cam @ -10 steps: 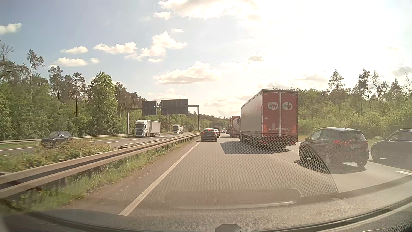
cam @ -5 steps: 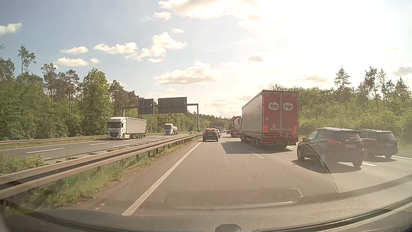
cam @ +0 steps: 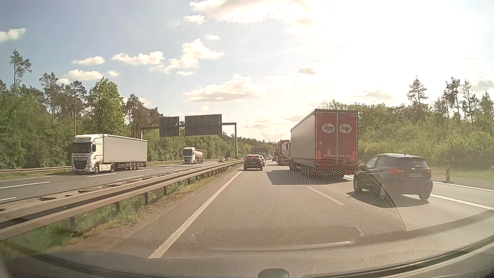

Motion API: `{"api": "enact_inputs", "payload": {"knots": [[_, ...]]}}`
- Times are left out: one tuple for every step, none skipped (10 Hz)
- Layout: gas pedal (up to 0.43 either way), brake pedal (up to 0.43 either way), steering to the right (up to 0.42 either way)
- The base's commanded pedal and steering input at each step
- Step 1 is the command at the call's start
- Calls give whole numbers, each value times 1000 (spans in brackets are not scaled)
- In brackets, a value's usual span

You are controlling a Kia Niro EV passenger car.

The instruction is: Follow the waypoints while adhering to traffic rules and regulations

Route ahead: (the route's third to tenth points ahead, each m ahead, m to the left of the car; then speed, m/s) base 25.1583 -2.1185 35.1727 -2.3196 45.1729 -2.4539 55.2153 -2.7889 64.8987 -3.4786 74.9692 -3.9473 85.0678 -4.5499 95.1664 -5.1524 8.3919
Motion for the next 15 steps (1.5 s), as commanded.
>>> {"api": "enact_inputs", "payload": {"knots": [[79,0,1],[87,0,1],[98,0,2],[110,0,1],[118,0,1],[118,0,1],[118,0,1],[118,0,1],[118,0,0],[118,0,0],[118,0,0],[118,0,-1],[118,0,-2],[118,0,-2],[118,0,-1]]}}
